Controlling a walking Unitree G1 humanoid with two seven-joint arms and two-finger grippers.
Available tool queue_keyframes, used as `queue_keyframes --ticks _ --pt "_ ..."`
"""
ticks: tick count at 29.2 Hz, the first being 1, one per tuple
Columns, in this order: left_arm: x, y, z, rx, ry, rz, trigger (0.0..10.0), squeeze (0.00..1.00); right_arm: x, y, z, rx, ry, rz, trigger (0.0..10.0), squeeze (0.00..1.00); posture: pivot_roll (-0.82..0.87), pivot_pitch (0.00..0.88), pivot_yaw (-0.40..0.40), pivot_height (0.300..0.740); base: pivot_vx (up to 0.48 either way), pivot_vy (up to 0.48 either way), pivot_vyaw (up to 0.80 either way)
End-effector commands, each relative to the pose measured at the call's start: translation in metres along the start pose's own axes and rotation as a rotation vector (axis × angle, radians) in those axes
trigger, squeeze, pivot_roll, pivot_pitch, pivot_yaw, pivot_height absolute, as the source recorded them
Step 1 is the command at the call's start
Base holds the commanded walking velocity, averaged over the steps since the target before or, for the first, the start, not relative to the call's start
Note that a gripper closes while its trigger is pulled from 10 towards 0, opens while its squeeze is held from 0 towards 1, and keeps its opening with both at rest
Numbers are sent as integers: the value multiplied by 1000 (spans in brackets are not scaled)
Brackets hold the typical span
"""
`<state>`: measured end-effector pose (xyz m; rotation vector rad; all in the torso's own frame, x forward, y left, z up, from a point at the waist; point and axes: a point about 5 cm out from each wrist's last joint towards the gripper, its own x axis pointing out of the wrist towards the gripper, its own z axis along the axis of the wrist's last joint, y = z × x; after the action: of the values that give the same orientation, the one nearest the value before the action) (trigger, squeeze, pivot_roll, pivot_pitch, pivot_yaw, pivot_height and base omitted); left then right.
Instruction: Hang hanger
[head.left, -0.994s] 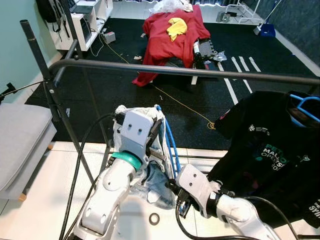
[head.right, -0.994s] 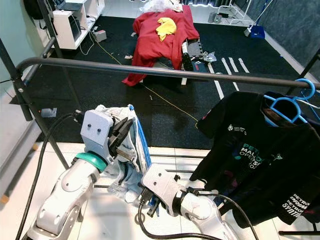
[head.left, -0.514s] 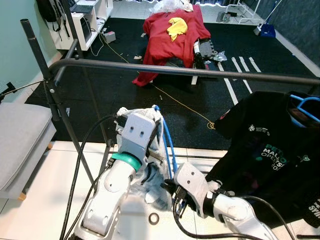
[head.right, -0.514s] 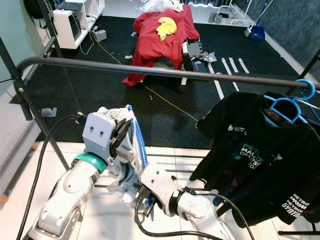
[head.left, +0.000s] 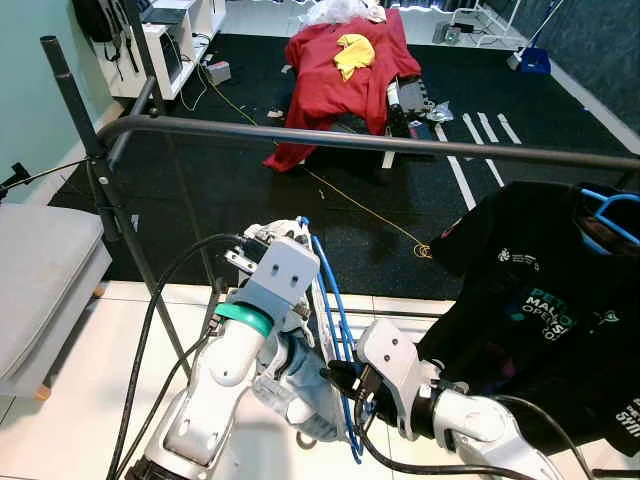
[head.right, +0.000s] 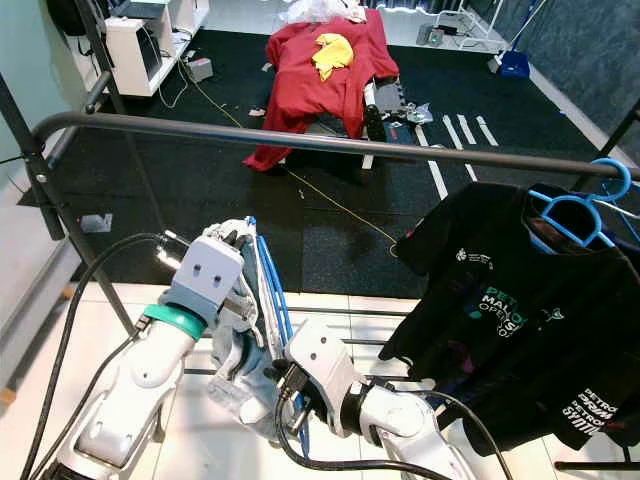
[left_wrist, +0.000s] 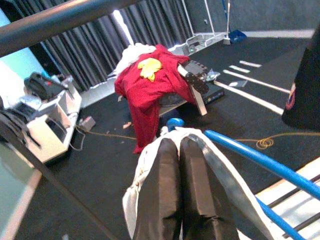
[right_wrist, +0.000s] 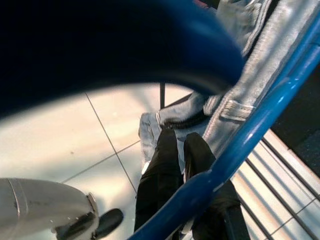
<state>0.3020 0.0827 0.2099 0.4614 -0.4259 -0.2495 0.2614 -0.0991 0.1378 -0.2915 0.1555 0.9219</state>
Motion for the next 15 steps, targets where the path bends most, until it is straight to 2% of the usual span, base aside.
queue_keyframes --ticks 1,8,15 --pt "-5 -11 4 32 -61 -42 0 0 -3 -3 -7 83 11 -27 0 0 -139 165 20 740 0 0 0" --pt "-11 -22 -4 59 -67 -70 0 0 3 1 -1 143 -23 -8 0 0 -138 164 16 740 0 0 0" --pt "-11 -25 -1 55 -82 -72 0 0 7 4 -5 123 14 12 0 0 -136 166 13 740 0 0 0"
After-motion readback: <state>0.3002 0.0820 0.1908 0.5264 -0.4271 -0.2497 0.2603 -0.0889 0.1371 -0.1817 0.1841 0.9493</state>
